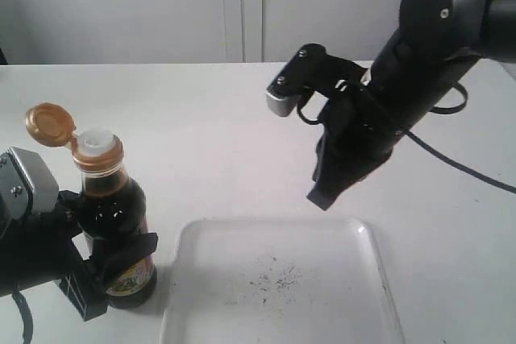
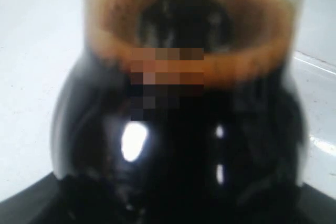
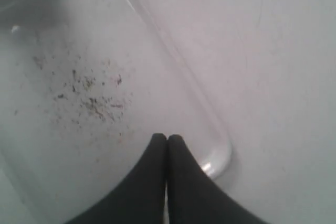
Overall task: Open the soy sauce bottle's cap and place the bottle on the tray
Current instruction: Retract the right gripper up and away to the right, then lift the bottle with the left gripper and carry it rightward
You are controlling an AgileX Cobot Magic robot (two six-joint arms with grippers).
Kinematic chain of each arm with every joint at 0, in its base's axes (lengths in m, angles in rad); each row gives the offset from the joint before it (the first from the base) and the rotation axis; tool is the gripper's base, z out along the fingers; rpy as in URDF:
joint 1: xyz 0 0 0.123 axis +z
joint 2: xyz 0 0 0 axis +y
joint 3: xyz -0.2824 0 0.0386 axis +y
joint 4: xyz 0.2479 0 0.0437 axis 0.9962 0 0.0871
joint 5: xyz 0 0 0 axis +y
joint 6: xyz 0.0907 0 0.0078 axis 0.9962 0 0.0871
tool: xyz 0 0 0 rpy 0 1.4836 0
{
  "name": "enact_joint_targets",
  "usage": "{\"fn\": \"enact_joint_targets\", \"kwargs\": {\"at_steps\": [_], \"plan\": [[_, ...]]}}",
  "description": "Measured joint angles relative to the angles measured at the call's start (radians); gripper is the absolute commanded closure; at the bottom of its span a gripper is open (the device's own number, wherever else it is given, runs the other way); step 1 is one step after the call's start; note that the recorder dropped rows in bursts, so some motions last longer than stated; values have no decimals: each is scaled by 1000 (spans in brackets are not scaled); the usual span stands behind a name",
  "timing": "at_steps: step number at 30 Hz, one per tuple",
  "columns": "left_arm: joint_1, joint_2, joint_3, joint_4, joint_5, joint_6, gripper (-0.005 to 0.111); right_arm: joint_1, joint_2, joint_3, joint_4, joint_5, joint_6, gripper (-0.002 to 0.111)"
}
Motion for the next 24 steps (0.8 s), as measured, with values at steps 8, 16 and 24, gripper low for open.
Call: {"fn": "enact_joint_targets", "kwargs": {"at_steps": [8, 16, 24], "plan": [[0, -2, 0, -25, 2, -2, 107, -149, 0, 0, -10, 31, 122, 108], [0, -94, 7, -72, 20, -2, 107, -179, 0, 0, -26, 10, 183, 108], [0, -204, 7, -126, 25, -27, 107, -179, 0, 0, -26, -26, 187, 108]]}}
